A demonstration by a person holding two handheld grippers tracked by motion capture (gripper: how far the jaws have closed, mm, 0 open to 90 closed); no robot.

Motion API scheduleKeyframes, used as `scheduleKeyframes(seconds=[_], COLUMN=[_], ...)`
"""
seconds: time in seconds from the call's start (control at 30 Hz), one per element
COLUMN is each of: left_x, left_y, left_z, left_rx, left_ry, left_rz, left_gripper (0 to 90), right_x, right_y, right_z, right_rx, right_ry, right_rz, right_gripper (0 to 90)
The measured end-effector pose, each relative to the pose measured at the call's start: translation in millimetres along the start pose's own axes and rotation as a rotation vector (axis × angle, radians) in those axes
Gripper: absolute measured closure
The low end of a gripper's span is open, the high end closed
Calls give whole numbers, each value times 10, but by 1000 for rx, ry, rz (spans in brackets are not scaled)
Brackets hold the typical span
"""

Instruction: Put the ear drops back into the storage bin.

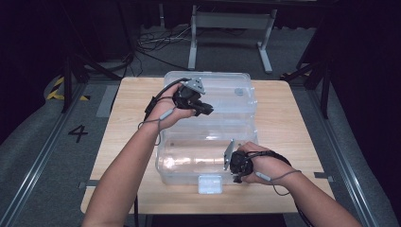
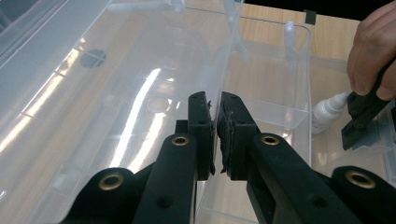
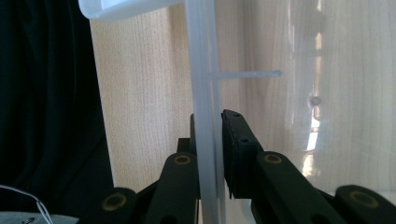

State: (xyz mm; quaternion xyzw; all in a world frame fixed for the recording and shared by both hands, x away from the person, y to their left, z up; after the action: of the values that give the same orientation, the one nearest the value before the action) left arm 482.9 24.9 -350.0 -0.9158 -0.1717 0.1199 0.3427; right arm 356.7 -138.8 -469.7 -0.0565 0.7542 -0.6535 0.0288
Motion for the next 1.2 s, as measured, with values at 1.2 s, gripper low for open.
scheduleKeyframes(seconds=[1.2], left_x=[-380], left_y=[-134], left_z=[94], left_rx=[19], left_ry=[48], left_rz=[46], left_gripper=[859], right_x=[42], right_y=[-92], right_z=[-23], right_rx=[-50], right_ry=[-21], right_rz=[66], right_gripper=[831])
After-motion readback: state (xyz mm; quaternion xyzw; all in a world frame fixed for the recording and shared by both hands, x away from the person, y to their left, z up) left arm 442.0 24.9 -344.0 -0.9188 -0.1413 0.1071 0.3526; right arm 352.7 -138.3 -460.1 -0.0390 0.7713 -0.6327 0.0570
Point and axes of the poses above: each handheld gripper's, and its own axes: y roughly forward along the jaws, z roughly out of its underside, x roughly to its left, the point moved 6 cm from there along y, roughly forward along the jaws, and after that the axes turned 10 degrees about -y, right-handed, at the moved point
